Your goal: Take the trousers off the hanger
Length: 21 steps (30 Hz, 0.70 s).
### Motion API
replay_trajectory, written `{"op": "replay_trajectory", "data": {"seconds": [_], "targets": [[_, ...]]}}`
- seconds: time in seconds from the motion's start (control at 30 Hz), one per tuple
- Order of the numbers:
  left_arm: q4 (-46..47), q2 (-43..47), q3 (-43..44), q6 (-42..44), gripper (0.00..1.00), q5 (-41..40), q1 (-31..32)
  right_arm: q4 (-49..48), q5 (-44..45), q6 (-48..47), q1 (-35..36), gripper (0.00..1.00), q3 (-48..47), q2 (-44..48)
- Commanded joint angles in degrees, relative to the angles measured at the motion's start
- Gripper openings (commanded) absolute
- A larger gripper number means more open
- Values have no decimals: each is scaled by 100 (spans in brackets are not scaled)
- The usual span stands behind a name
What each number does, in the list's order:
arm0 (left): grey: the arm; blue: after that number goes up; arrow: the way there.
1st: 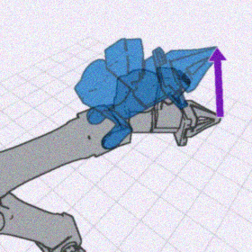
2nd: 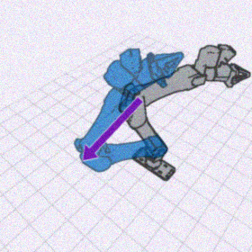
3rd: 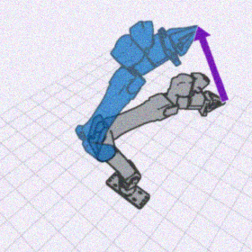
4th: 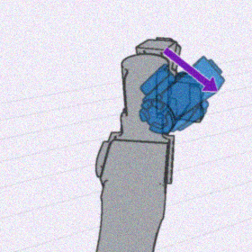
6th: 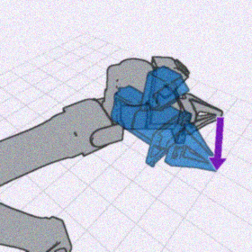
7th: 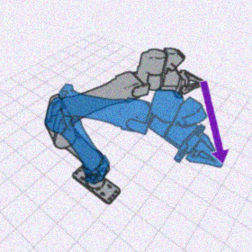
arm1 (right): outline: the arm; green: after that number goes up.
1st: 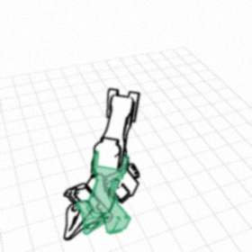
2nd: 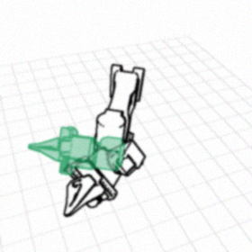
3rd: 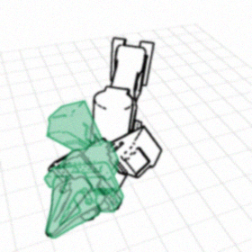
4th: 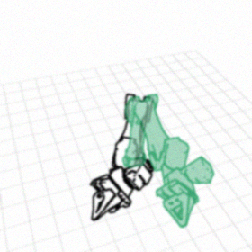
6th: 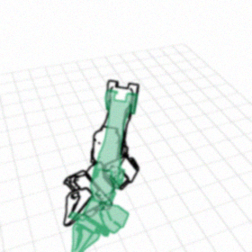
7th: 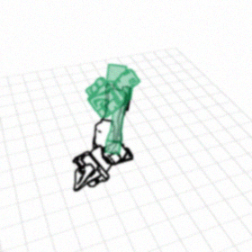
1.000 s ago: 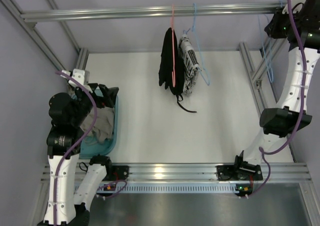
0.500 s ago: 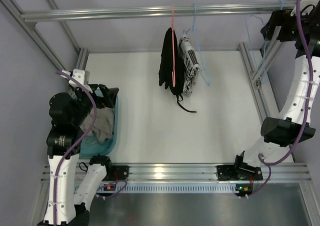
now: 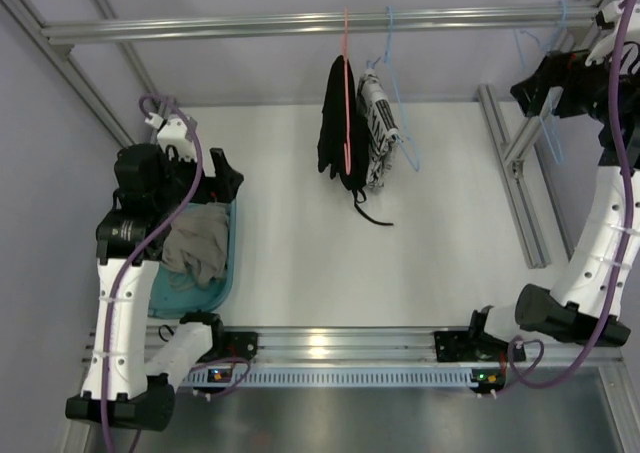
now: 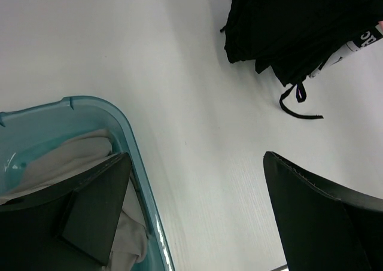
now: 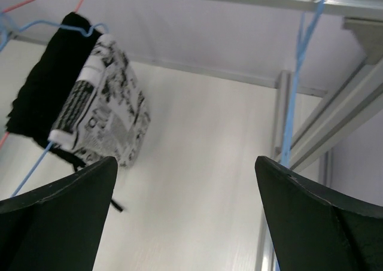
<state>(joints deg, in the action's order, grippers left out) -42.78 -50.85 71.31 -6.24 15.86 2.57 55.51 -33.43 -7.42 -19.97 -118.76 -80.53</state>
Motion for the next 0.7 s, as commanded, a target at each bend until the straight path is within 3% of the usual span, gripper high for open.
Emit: {"op": "replay_trajectory", "data": {"seconds": [0.0, 0.2, 0.37, 0.67], "targets": [[-546, -450, 436, 123, 98, 356, -28, 354, -1092, -58, -78, 99, 387, 590], [-915, -829, 665, 211, 98, 1007, -28, 523, -2315, 22, -69, 99, 1837, 1513], [-1320, -1146, 753, 290, 98, 761, -28, 426, -2519, -198, -16, 99, 3390, 2462], [-1364, -1015, 490, 281, 98, 779, -28, 725, -2642, -796, 72, 99, 5089, 3429]]}}
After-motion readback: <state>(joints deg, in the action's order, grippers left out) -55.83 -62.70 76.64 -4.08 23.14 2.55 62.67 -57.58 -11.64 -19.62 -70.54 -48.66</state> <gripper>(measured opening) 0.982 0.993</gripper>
